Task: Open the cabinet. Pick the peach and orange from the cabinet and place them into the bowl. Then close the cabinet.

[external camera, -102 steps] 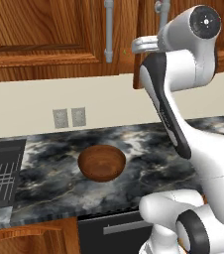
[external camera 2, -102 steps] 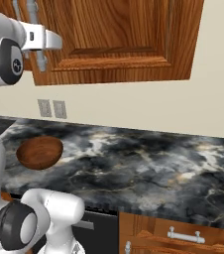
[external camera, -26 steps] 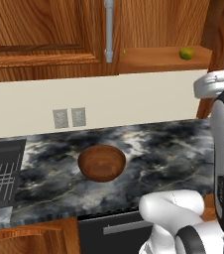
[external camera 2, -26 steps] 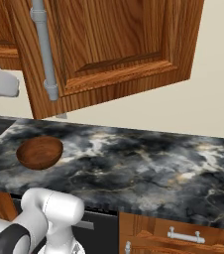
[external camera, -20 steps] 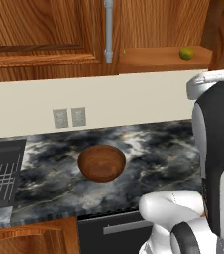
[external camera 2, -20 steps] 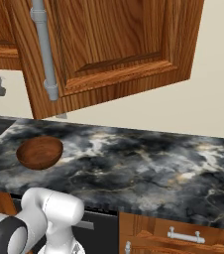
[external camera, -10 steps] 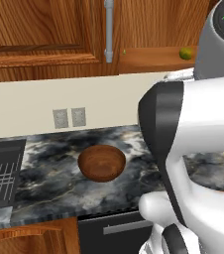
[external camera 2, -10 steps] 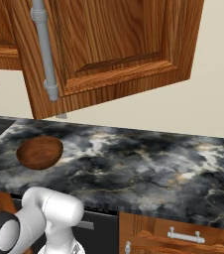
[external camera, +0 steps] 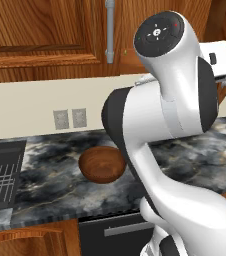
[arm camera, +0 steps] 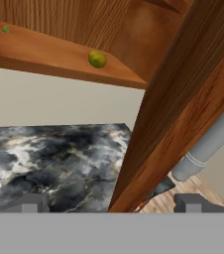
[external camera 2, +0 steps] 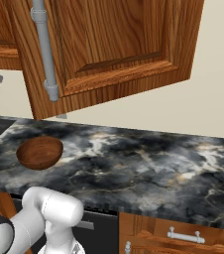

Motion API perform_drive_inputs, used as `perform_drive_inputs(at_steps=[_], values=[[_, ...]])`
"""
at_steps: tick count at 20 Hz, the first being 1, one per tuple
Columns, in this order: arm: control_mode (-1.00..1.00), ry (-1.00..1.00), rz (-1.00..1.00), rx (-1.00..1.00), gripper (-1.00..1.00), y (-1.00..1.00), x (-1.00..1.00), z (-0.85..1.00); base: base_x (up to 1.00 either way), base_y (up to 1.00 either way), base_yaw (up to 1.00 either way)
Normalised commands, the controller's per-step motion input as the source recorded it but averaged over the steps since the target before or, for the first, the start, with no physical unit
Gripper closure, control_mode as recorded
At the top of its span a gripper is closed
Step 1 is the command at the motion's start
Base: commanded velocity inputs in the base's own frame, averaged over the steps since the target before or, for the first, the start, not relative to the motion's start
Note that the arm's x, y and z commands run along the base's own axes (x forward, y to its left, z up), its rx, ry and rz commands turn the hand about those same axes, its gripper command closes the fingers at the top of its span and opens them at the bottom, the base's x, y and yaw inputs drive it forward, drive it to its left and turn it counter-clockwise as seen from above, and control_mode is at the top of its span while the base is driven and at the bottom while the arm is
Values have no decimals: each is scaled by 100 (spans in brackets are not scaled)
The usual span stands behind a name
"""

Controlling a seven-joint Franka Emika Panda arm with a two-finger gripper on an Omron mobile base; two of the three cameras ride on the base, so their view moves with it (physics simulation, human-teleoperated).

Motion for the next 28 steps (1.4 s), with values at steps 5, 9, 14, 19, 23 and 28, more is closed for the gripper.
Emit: perform_drive_inputs(at_steps=[5, 9, 14, 19, 23, 28], values=[[-100, -7, -9, -9, -100, 4, 37, -11, 0, 0, 0], [-100, -3, -8, -7, -100, 0, 16, 0, 0, 0, 0], [-100, 0, -8, -5, -100, -5, 18, 0, 0, 0, 0], [-100, 0, -6, -5, -100, -19, 22, 0, 0, 0, 0], [-100, 0, -6, -4, -100, -30, 5, 0, 0, 0, 0], [-100, 0, -6, -5, -100, -34, 1, 0, 0, 0, 0]])
